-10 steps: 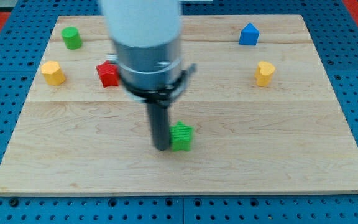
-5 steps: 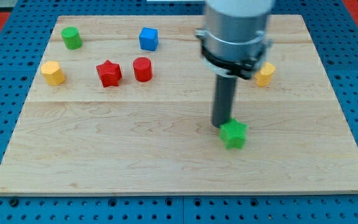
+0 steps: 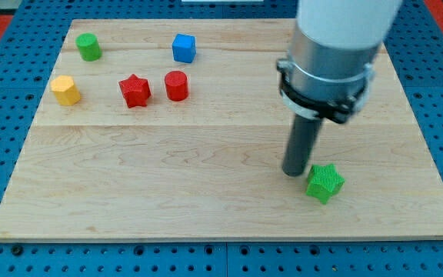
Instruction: Push green star to the bottom of the board
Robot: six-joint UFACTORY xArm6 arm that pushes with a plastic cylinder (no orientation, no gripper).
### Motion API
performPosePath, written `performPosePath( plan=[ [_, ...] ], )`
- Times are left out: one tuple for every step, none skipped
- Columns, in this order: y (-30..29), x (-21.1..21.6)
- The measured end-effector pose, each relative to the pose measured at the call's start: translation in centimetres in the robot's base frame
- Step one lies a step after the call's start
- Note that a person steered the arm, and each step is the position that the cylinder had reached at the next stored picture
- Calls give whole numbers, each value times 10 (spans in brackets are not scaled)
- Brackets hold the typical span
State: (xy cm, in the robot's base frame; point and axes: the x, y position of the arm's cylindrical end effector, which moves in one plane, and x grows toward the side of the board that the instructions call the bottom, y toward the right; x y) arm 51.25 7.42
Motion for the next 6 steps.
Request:
performPosePath(
  plan=[
    [-35, -58],
    [-38, -119],
    [-38, -162],
    [-38, -173],
    [-52, -173],
    [-91, -173]
  ],
)
